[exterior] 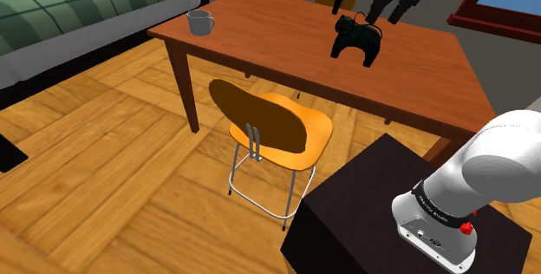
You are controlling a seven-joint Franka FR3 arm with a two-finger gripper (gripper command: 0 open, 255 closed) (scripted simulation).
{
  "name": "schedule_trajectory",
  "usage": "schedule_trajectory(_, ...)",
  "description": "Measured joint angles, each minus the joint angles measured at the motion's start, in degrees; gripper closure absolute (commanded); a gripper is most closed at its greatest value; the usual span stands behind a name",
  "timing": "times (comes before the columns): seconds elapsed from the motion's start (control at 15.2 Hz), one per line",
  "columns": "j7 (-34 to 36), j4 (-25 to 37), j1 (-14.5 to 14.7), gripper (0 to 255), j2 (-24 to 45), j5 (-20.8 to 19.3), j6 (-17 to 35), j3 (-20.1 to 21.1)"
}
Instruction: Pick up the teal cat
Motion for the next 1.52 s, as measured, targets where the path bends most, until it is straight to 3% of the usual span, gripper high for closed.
schedule_trajectory(0.2, -2.12, 0.15, -0.19, 0, 1.3, -1.24, 0.51, -1.1)
schedule_trajectory(0.86, -19.13, 2.8, -1.75, 0, 13.13, -10.66, 6.07, -9.81)
schedule_trajectory(1.52, -35.91, 13.27, -3.12, 0, 29.86, -16.74, 11.31, -17.6)
